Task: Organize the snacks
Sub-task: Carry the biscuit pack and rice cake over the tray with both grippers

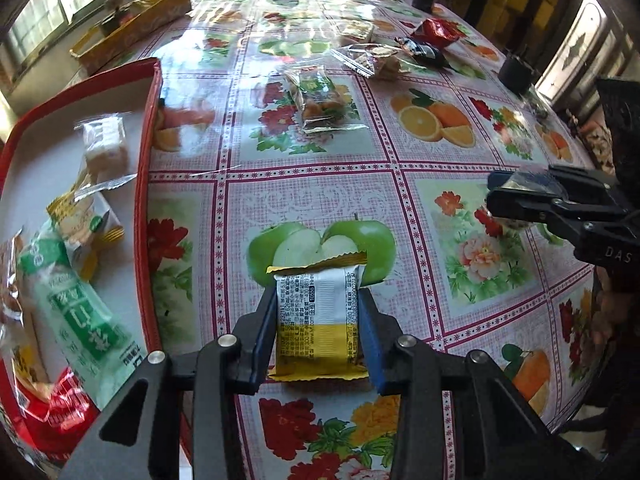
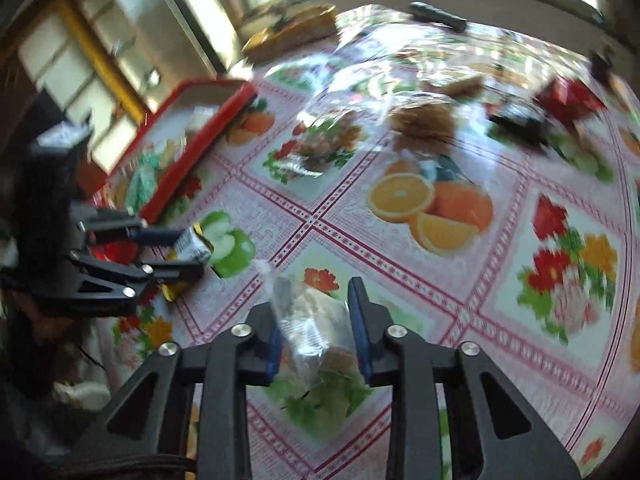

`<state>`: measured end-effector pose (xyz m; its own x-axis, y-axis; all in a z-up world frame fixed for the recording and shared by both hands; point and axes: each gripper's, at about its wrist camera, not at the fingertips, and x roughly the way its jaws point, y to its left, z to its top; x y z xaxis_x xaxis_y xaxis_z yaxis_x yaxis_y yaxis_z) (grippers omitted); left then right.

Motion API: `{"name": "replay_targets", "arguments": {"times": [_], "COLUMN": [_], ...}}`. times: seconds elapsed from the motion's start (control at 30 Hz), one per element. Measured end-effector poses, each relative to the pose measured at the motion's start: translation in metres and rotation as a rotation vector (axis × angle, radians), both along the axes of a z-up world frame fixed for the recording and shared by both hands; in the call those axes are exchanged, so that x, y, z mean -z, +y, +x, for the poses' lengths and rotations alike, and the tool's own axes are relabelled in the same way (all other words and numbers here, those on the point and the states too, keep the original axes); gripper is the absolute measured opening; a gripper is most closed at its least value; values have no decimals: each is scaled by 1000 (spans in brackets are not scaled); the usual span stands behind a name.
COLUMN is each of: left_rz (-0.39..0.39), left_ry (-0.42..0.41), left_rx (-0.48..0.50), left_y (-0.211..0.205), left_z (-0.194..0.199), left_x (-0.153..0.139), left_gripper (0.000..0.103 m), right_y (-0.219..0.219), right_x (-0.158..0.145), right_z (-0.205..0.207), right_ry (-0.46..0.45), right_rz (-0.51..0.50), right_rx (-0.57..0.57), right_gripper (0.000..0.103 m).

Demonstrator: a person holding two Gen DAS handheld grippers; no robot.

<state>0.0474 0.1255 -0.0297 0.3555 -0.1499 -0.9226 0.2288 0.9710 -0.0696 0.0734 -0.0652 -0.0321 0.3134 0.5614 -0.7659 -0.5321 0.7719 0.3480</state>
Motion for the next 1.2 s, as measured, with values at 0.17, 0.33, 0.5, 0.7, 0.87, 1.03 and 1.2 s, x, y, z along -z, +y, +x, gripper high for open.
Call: {"name": "replay_targets", "arguments": {"times": [0.17,0.33,0.5,0.7,0.87,1.03,1.2], "left_rz": [-26,-33,-33,-46,-46,-56,-54], "left_ry": [-6,2,4,9,2,-46,-86], "left_rx": [-50,-59,-58,-65,-82,-89,-113], "left_y": [7,9,7,9,14,18,27], "left_z": [-7,-10,-12,-12,-14,-19,-25], "left_x": [-5,-2,0,-1,-4,-19,-34], "left_gripper": [38,38,38,38,38,38,38], "right_y": [-3,-4,-4,-12,-19,-10,5], "right_x": [-13,-6,9,10,0,-15,-24], "right_z": [-15,-18,-16,-13,-20,-26,-28], "right_ry": [-31,-23,-29,-4,-6,-34,-42], "right_rz": [39,1,-109,-63,-2,27,62], "right_rx": [49,67,84,118,153,137,103], "right_gripper": [28,29,42,33,23,23,23]}}
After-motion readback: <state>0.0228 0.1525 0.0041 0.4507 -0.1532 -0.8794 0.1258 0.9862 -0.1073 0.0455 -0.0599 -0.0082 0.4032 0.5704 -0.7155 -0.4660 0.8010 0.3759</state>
